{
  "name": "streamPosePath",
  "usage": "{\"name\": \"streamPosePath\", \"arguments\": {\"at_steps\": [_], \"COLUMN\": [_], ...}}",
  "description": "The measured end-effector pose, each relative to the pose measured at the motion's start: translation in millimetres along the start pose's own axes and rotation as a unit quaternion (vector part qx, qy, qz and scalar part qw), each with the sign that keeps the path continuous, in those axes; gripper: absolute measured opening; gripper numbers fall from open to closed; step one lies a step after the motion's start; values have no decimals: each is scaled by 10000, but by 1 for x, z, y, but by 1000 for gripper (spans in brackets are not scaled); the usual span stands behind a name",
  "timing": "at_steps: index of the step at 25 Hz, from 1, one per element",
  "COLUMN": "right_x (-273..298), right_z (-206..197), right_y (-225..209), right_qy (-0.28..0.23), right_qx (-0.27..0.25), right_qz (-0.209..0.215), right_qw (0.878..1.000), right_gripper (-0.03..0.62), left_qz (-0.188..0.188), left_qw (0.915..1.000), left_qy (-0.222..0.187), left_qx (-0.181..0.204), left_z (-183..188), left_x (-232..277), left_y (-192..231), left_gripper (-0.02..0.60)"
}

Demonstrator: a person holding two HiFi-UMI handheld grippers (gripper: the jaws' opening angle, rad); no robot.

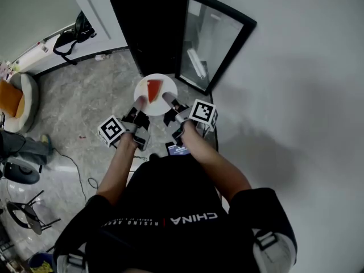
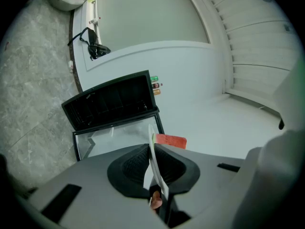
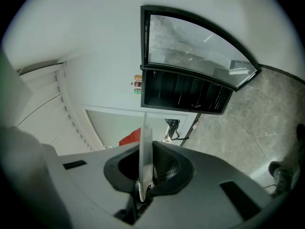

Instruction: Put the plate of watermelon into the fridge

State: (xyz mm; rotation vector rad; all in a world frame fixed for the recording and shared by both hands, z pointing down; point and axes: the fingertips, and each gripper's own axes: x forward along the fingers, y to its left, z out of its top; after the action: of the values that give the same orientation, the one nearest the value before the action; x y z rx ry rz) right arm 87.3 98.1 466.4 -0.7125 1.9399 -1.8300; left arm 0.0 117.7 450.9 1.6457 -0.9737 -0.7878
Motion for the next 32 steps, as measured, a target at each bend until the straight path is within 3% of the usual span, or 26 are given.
{"name": "streamPosePath", "arguments": {"at_steps": [15,22,32], "right_x": [-11,-27,-40], "right_z": [12,38,63], "right_y": [-4,-17,-39], "right_qy": [-26,-23,324], "right_qx": [49,190,200], "right_qz": [29,-1,41], "right_qw": [10000,9998,9993], "right_gripper": [28,28,28], "left_qz": [23,72,225], "left_qw": [10000,9999,9996], "left_qy": [64,98,-187], "left_qx": [12,70,46], "left_z": [-14,-36,-63], "left_x": [10,36,55], "left_y": [-3,0,9], "left_gripper": [37,37,37]}}
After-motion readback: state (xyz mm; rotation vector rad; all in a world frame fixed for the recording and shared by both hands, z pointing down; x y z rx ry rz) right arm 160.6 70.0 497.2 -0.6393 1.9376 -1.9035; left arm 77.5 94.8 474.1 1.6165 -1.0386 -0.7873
